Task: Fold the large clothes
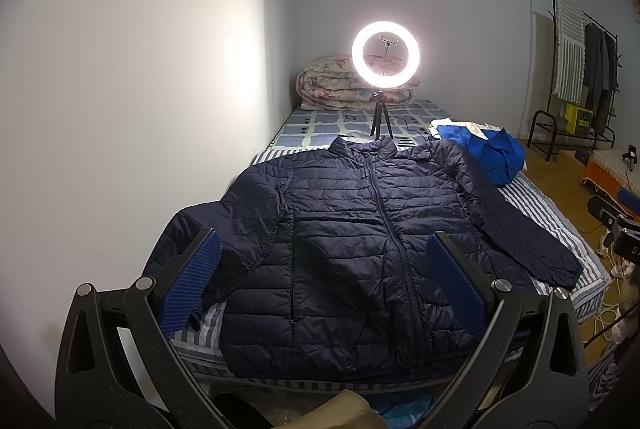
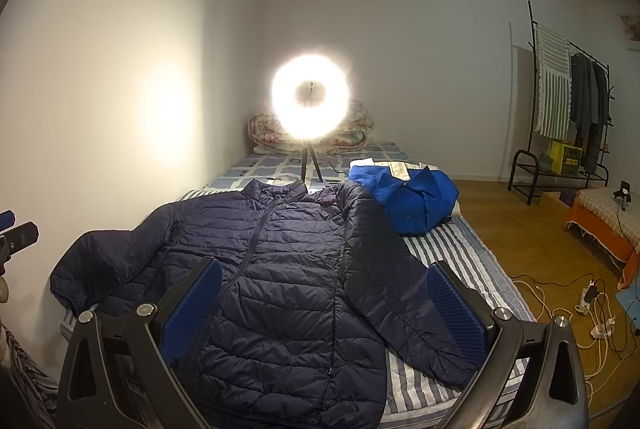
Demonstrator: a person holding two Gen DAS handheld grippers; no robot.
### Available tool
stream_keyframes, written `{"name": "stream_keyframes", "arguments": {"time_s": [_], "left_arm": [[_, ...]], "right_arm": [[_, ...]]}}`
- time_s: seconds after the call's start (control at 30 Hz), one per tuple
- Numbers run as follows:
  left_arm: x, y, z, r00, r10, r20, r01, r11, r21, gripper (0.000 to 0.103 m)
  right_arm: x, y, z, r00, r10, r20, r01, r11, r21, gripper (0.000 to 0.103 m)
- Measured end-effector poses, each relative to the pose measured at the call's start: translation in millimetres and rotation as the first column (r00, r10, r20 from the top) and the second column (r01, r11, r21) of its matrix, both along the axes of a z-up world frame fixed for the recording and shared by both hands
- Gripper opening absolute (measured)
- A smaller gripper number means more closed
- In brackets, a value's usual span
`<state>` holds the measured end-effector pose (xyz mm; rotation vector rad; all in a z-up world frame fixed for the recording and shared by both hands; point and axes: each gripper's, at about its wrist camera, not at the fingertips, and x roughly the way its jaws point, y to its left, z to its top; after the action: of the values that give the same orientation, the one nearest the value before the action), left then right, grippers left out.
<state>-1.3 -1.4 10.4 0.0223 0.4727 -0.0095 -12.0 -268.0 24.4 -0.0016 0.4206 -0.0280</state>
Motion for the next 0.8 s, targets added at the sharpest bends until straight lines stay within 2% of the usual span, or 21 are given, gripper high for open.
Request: {"name": "stream_keyframes", "arguments": {"time_s": [0.8], "left_arm": [[-1.3,1.8,-1.6,1.000,-0.001,0.004,0.001,1.000,-0.003,0.103]], "right_arm": [[0.9,-0.5,0.1,1.000,0.003,-0.005,-0.003,1.000,0.003,0.103]]}}
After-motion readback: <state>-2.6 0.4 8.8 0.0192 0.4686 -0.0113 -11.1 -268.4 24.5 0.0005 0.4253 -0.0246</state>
